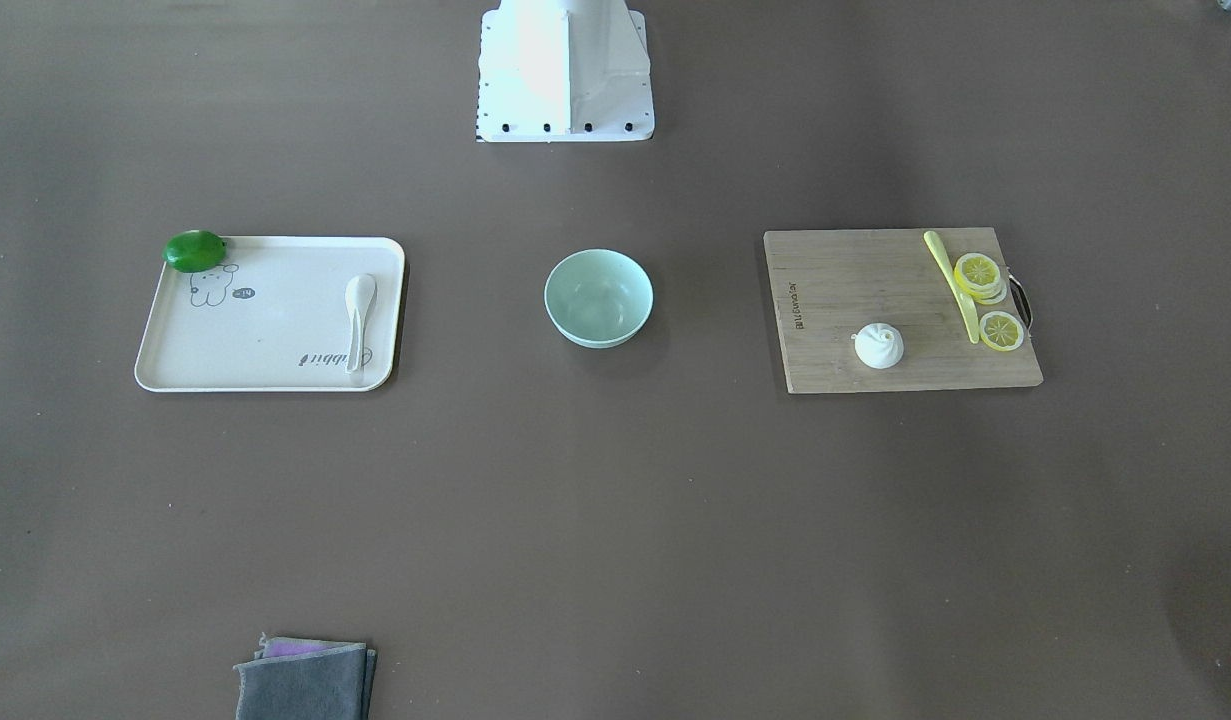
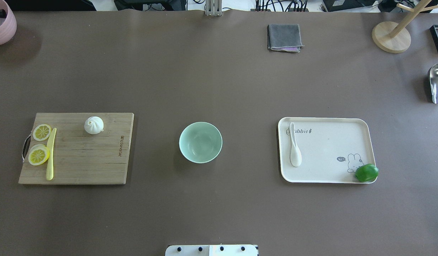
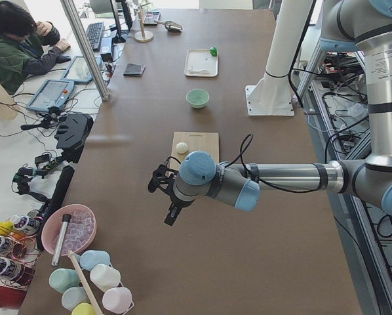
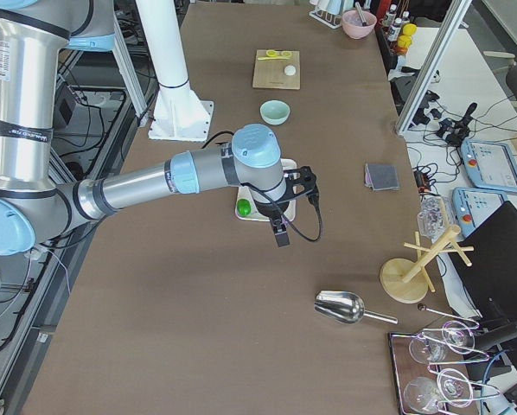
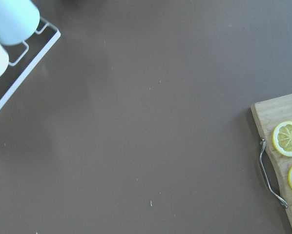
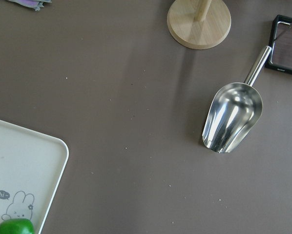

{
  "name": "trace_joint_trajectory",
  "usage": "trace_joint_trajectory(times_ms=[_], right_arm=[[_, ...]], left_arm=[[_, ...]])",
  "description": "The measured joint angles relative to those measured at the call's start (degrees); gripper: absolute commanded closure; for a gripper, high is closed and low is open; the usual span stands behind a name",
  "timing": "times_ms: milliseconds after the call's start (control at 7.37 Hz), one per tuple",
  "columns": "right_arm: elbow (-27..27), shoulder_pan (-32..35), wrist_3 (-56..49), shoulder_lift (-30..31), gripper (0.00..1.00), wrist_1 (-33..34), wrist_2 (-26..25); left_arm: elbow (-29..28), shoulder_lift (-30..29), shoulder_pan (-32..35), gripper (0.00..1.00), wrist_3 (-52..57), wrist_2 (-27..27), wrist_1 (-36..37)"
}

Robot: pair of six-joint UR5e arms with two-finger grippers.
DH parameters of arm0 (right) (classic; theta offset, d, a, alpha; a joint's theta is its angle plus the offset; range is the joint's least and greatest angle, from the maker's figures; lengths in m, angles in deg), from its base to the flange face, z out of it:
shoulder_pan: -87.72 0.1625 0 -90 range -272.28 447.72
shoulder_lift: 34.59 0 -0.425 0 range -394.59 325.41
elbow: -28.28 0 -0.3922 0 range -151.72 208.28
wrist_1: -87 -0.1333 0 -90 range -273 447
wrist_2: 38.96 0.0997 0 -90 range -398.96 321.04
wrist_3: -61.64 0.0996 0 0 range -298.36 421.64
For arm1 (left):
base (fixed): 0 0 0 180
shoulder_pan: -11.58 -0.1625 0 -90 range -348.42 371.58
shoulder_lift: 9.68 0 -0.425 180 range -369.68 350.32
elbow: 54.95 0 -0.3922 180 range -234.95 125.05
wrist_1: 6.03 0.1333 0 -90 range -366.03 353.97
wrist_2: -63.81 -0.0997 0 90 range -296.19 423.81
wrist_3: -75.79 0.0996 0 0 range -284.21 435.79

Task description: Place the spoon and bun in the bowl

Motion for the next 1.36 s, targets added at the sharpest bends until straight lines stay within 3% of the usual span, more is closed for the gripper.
trace_joint_trajectory(times_ms=[407,814,1086,1357], right_arm=[[2.4,-0.1,1.4,0.1,0.00,-7.9,0.4],[3.7,-8.8,21.0,-1.8,0.00,-16.6,0.5],[3.1,-21.5,41.1,-6.5,0.00,-19.9,-6.9],[2.2,-36.9,58.3,-11.2,0.00,-20.6,-20.7]], left_arm=[[-2.2,-2.7,0.0,0.02,-0.1,0.0,-8.4],[-2.4,-2.3,-0.3,0.02,-0.7,0.3,-10.7],[-2.2,-2.5,-1.8,0.02,-7.6,2.1,-11.2],[-2.1,-2.7,-4.9,0.02,-19.9,4.6,-15.4]])
